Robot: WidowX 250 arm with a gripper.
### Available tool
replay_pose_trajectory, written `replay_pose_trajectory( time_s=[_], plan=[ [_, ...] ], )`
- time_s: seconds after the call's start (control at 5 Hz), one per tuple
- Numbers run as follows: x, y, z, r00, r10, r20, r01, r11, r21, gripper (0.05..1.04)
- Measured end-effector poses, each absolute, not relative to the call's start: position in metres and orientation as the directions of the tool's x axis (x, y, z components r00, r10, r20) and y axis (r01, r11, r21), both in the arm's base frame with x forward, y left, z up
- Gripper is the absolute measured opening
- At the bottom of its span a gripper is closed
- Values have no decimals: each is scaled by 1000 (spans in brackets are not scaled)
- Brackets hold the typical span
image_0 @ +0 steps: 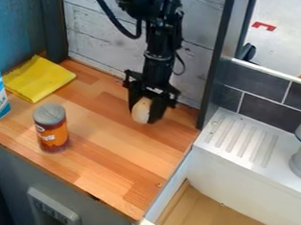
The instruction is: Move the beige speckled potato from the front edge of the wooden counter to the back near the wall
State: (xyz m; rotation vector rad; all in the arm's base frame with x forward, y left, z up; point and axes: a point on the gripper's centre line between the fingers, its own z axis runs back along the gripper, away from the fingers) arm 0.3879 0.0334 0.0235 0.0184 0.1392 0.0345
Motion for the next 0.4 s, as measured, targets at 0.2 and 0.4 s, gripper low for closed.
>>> replay_pose_trajectory(
  time_s=[0.2,0.4],
  plan=[
    [396,33,7,983,46,-181,-43,999,20,621],
    [397,30,8,978,48,-201,-50,999,-2,698]
  ],
)
